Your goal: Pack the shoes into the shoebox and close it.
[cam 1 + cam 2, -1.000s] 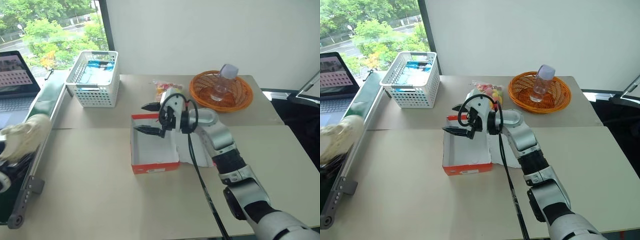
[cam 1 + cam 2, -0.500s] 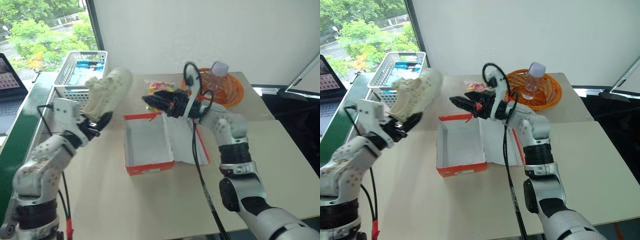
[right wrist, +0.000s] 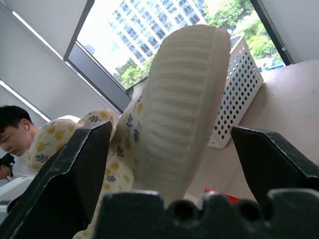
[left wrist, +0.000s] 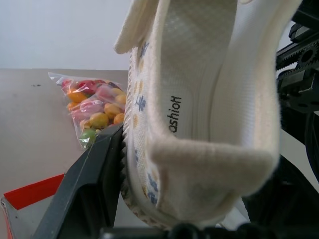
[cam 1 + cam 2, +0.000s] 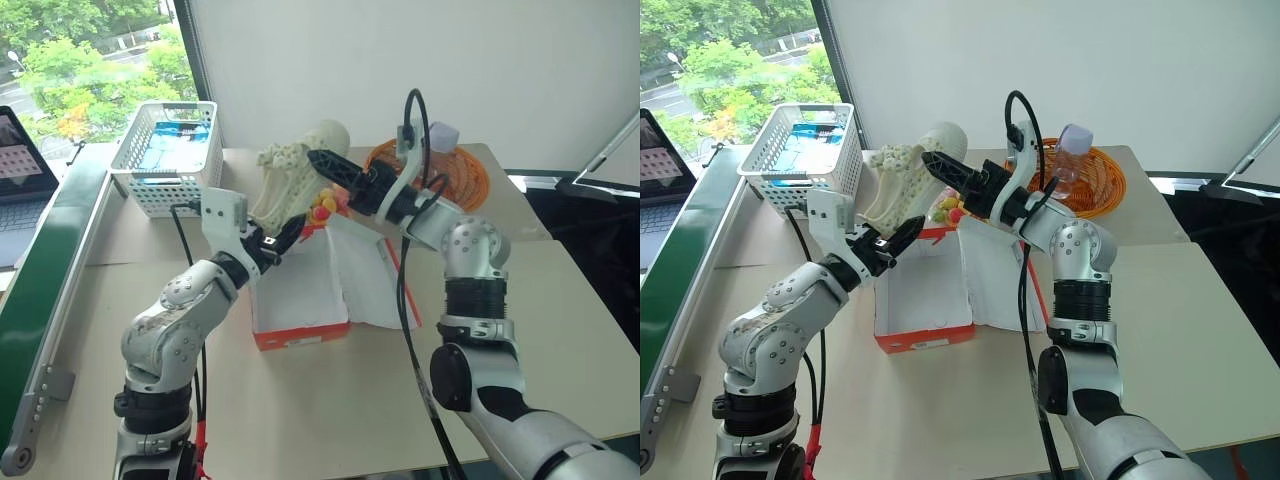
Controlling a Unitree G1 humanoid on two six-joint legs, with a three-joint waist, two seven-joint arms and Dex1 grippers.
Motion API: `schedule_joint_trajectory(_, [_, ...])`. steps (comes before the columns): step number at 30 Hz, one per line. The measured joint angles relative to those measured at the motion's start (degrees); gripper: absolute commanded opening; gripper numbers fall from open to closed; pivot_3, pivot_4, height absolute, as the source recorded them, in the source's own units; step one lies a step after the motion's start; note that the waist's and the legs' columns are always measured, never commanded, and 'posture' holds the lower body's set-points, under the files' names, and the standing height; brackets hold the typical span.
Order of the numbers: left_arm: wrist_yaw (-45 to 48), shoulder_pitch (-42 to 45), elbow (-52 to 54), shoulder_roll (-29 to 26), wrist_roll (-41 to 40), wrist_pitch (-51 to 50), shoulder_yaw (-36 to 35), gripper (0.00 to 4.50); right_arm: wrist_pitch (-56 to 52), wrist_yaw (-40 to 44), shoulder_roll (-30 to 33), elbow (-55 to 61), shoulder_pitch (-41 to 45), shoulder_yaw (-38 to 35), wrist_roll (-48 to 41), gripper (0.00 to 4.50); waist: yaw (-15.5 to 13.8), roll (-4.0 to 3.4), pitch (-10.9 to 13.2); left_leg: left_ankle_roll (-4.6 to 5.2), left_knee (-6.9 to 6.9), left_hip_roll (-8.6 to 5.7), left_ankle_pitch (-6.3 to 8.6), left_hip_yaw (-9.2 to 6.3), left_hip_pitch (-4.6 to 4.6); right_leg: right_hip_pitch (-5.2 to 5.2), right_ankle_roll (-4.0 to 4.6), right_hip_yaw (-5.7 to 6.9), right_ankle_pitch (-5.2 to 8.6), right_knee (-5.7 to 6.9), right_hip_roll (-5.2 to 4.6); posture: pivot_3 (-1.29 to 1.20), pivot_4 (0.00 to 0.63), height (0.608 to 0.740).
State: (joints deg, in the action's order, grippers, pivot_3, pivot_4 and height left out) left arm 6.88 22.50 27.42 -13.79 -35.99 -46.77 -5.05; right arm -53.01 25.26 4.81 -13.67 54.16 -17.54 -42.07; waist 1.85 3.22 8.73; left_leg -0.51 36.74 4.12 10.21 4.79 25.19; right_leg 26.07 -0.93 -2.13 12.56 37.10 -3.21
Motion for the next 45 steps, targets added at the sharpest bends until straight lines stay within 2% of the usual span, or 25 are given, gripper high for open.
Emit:
schedule_joint_trajectory(1, [-0.18, -0.01, 0.06, 0.17, 0.00, -0.08, 0.11, 2.83, 0.01, -0.21, -0.04, -0.14, 0.00, -0.07, -0.06, 4.50, -0.01, 0.00, 0.00, 0.00, 0.01, -0.01, 0.00, 0.00, 0.01, 0.00, -0.01, 0.00, 0.00, 0.00, -0.01, 0.00, 0.150, 0.740])
schedule_joint_trajectory(9, [-1.20, -1.71, 2.59, 0.71, -0.59, -2.41, 0.94, 2.83, 0.53, -0.45, -0.19, -2.21, 0.30, -0.19, -0.94, 1.86, 0.07, -0.02, 0.02, 0.05, 0.04, -0.04, -0.02, -0.02, 0.02, 0.00, -0.05, -0.02, -0.02, 0.00, -0.01, 0.00, 0.150, 0.740])
schedule_joint_trajectory(10, [-1.20, -1.71, 2.64, 0.56, -0.85, -2.66, 0.64, 3.70, 0.53, -0.44, -0.20, -2.32, 0.47, -0.03, -0.96, 1.53, 0.13, -0.02, 0.02, 0.05, 0.04, -0.04, -0.02, -0.03, 0.02, 0.00, -0.05, -0.02, -0.02, 0.00, -0.01, 0.00, 0.150, 0.740])
schedule_joint_trajectory(12, [-0.86, -1.71, 3.06, -0.27, -1.68, -3.50, 0.25, 4.35, 0.73, -0.44, -0.21, -2.78, 0.96, 0.15, -0.93, 0.91, 0.25, -0.03, 0.02, 0.05, 0.05, -0.04, -0.02, -0.03, 0.02, 0.00, -0.05, -0.02, -0.02, 0.00, -0.02, 0.00, 0.150, 0.740])
schedule_joint_trajectory(14, [-0.04, -1.71, 3.53, -1.57, -2.66, -3.98, -0.81, 4.50, 1.69, -0.41, -0.14, -3.24, 1.33, 0.19, -0.92, 0.57, 0.29, -0.03, 0.02, 0.05, 0.05, -0.05, -0.02, -0.04, 0.03, 0.00, -0.05, -0.02, -0.02, -0.01, -0.02, 0.00, 0.150, 0.740])
schedule_joint_trajectory(18, [1.74, -2.24, 5.59, -5.49, -5.00, -5.76, -2.71, 4.50, 2.37, -0.18, 0.02, -3.75, 1.63, 1.05, -0.91, 0.49, 0.55, -0.03, 0.02, 0.05, 0.05, -0.05, -0.02, -0.04, 0.03, 0.00, -0.05, -0.02, -0.02, -0.01, -0.02, 0.00, 0.150, 0.740])
schedule_joint_trajectory(22, [5.75, -5.50, 8.10, -12.85, -6.13, -7.09, -3.94, 4.50, 2.55, -0.19, 1.14, -4.03, 2.07, 1.19, -0.86, 0.47, 0.61, -0.06, 0.04, 0.05, 0.05, -0.05, -0.02, -0.04, 0.03, 0.00, -0.05, -0.02, -0.02, 0.00, -0.02, 0.00, 0.150, 0.740])
schedule_joint_trajectory(23, [7.15, -6.88, 8.28, -16.08, -5.62, -7.13, -3.92, 4.50, 2.53, -0.31, 1.21, -4.34, 2.76, 1.29, -0.86, 0.47, 0.72, -0.08, 0.05, 0.05, 0.05, -0.05, -0.02, -0.03, 0.03, 0.01, -0.05, -0.03, -0.02, -0.01, -0.02, 0.00, 0.150, 0.740])
schedule_joint_trajectory(26, [11.79, -12.14, 7.83, -28.36, 0.36, -5.79, -3.37, 4.50, -2.61, -2.76, 3.53, -3.83, 6.33, 4.09, 0.08, 0.47, 1.11, -0.18, 0.11, 0.05, 0.01, -0.02, -0.02, -0.03, 0.01, 0.07, 0.01, -0.07, 0.01, 0.02, 0.02, 0.00, 0.150, 0.740])
schedule_joint_trajectory(30, [16.58, -14.48, 6.05, -34.45, 5.97, -2.33, -2.33, 4.50, -13.20, -5.63, 4.75, -1.80, 8.63, 8.90, 0.67, 0.47, 0.70, -0.20, 0.12, 0.04, 0.00, -0.02, -0.01, 0.01, 0.03, 0.08, 0.03, -0.03, 0.03, -0.04, -0.03, 0.00, 0.150, 0.740])
schedule_joint_trajectory(34, [19.38, -14.47, 6.06, -34.76, 7.22, -0.22, -0.70, 4.50, -19.03, -8.94, 4.85, -1.54, 9.00, 17.76, 6.05, 0.47, 0.26, -0.20, 0.13, 0.05, 0.00, -0.03, -0.02, 0.03, 0.10, 0.11, 0.03, 0.01, 0.02, -0.07, -0.08, 0.00, 0.150, 0.740])
schedule_joint_trajectory(37, [19.62, -14.45, 6.06, -33.87, 7.83, 0.26, -0.40, 4.50, -19.82, -9.43, 5.44, -1.58, 9.03, 20.78, 9.06, 0.47, 0.24, -0.20, 0.13, 0.05, 0.00, -0.03, -0.01, 0.03, 0.12, 0.11, 0.03, 0.01, 0.02, -0.09, -0.08, 0.00, 0.150, 0.740])
schedule_joint_trajectory(39, [19.27, -14.44, 6.14, -32.65, 8.65, 0.26, -0.30, 4.50, -20.52, -9.31, 6.75, -3.00, 9.72, 26.90, 13.26, 0.47, 0.37, -0.20, 0.13, 0.05, 0.00, -0.03, -0.01, 0.03, 0.11, 0.11, 0.02, 0.00, 0.02, -0.08, -0.07, 0.00, 0.150, 0.740])
schedule_joint_trajectory(45, [17.71, -15.18, 8.11, -29.97, 9.40, 0.20, -0.31, 4.50, -20.94, -8.67, 6.97, -8.40, 10.28, 31.82, 19.25, 0.47, 0.60, -0.20, 0.13, 0.06, 0.00, -0.03, -0.01, 0.03, 0.11, 0.12, 0.01, -0.03, 0.02, -0.07, -0.06, 0.00, 0.150, 0.740])
